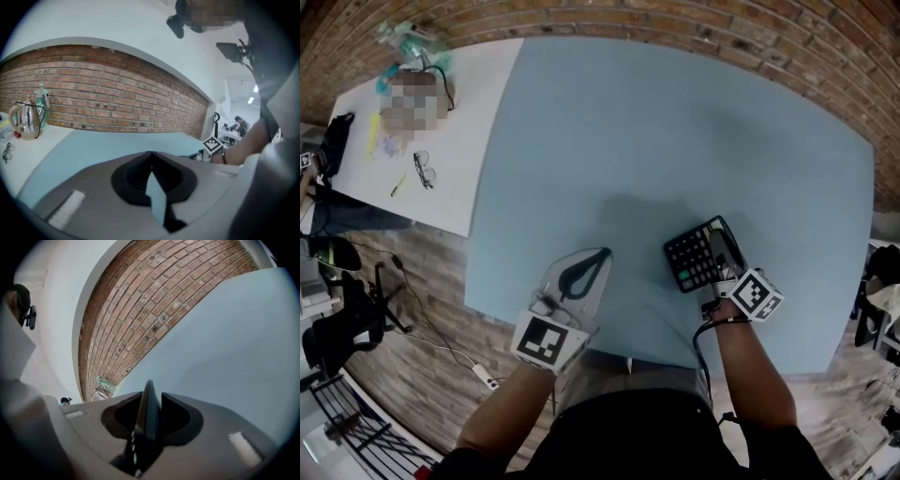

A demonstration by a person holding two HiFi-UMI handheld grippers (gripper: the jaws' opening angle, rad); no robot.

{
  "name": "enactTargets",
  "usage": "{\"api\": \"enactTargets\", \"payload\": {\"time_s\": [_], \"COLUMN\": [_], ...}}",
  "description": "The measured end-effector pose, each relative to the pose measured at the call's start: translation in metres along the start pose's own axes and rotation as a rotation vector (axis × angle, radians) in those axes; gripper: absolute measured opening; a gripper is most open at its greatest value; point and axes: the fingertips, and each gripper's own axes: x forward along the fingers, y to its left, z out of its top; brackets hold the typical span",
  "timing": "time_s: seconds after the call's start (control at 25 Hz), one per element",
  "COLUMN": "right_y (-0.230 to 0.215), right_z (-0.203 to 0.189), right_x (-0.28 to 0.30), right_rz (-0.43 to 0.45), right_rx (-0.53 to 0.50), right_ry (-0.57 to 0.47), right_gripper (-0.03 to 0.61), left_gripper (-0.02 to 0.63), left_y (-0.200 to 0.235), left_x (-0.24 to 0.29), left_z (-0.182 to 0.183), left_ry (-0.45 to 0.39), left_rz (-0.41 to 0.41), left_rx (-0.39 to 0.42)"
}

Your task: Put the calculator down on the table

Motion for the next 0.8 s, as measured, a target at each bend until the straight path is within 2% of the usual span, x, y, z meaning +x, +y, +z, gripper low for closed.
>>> {"api": "enactTargets", "payload": {"time_s": [0.2,0.32,0.48,0.56,0.8], "right_y": [-0.001,0.000,0.001,0.000,-0.003], "right_z": [0.001,0.000,0.000,0.000,-0.004], "right_x": [0.001,0.000,-0.001,-0.001,-0.011], "right_rz": [0.010,0.009,0.006,0.003,-0.023], "right_rx": [0.026,0.031,0.022,0.020,0.018], "right_ry": [0.011,0.013,0.017,0.020,0.015], "right_gripper": [0.131,0.173,0.196,0.232,0.248], "left_gripper": [-0.003,-0.005,-0.005,-0.005,-0.005], "left_y": [-0.006,-0.010,-0.013,-0.015,-0.024], "left_x": [-0.006,-0.008,-0.010,-0.010,-0.014], "left_z": [0.000,-0.003,-0.002,-0.002,-0.004], "left_ry": [-0.002,0.006,0.003,0.001,0.006], "left_rz": [-0.007,-0.013,-0.020,-0.026,-0.047], "left_rx": [0.014,0.014,0.023,0.029,0.037]}}
